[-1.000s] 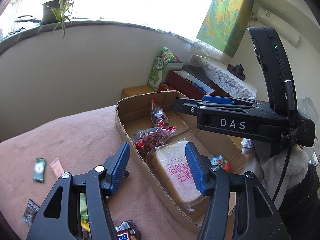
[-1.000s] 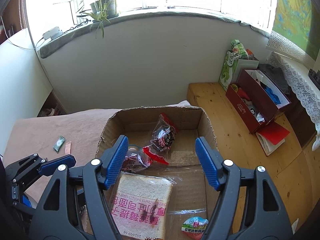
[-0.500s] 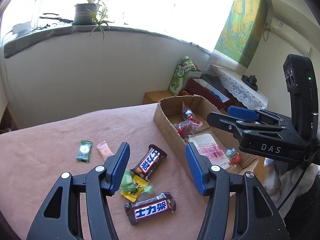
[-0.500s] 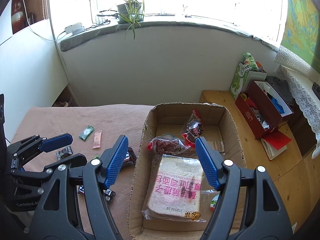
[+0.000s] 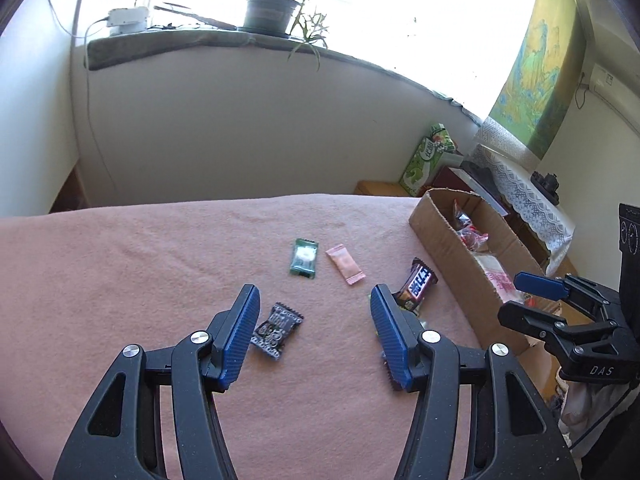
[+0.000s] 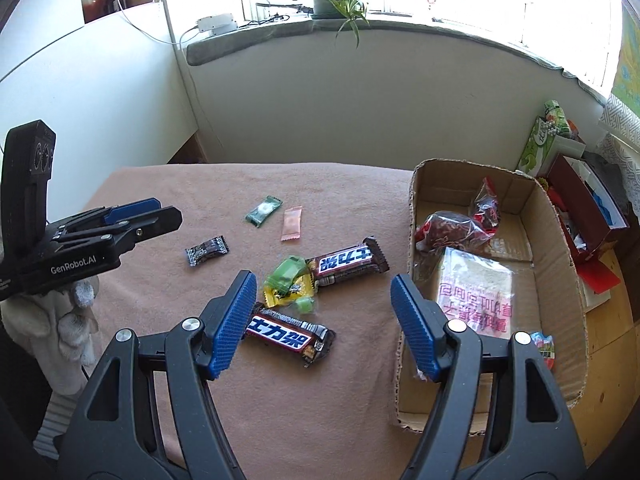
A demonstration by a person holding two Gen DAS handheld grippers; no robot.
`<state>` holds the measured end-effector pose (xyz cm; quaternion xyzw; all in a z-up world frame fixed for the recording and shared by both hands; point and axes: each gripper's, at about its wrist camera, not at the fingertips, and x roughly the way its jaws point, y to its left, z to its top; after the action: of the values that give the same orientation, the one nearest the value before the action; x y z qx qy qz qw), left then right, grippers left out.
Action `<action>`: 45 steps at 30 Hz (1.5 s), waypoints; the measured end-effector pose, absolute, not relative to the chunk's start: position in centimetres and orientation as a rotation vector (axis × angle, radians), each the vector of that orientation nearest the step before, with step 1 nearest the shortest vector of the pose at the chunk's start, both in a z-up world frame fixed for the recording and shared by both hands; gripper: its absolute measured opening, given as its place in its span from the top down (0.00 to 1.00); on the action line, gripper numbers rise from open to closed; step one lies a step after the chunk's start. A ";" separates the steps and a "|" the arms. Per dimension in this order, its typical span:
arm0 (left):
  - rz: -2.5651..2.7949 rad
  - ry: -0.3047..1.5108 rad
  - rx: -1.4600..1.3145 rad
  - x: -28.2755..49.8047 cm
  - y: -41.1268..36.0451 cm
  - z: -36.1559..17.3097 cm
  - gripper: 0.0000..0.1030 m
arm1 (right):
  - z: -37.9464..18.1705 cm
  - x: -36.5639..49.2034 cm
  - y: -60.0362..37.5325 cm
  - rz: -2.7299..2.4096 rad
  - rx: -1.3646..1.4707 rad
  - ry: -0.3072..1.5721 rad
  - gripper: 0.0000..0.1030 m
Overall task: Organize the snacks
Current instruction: 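Move the right gripper back over the remaining snacks on the table, then close the right gripper on the chocolate bar while the left gripper grasps the black candy packet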
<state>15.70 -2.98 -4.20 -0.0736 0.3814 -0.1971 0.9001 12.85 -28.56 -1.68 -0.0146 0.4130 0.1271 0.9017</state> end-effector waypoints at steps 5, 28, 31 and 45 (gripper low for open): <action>-0.364 0.822 -0.160 15.8 -0.5 -5.9 0.45 | -3.9 12.2 -27.1 0.303 -0.030 0.908 0.30; -0.413 0.887 -0.157 17.6 -0.6 -8.8 0.45 | -9.1 15.7 -23.4 0.336 -0.063 1.042 0.30; -0.416 0.889 -0.164 17.9 -0.6 -8.8 0.45 | -9.7 16.5 -23.3 0.321 -0.062 1.064 0.30; -0.439 0.895 -0.092 18.3 -1.9 -9.6 0.45 | -10.7 15.7 -23.7 0.334 -0.043 1.146 0.30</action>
<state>18.28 -1.88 -9.55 -0.0442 0.4290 -0.2103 0.8774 15.75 -23.66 -10.66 -0.0202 0.5393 0.1573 0.8270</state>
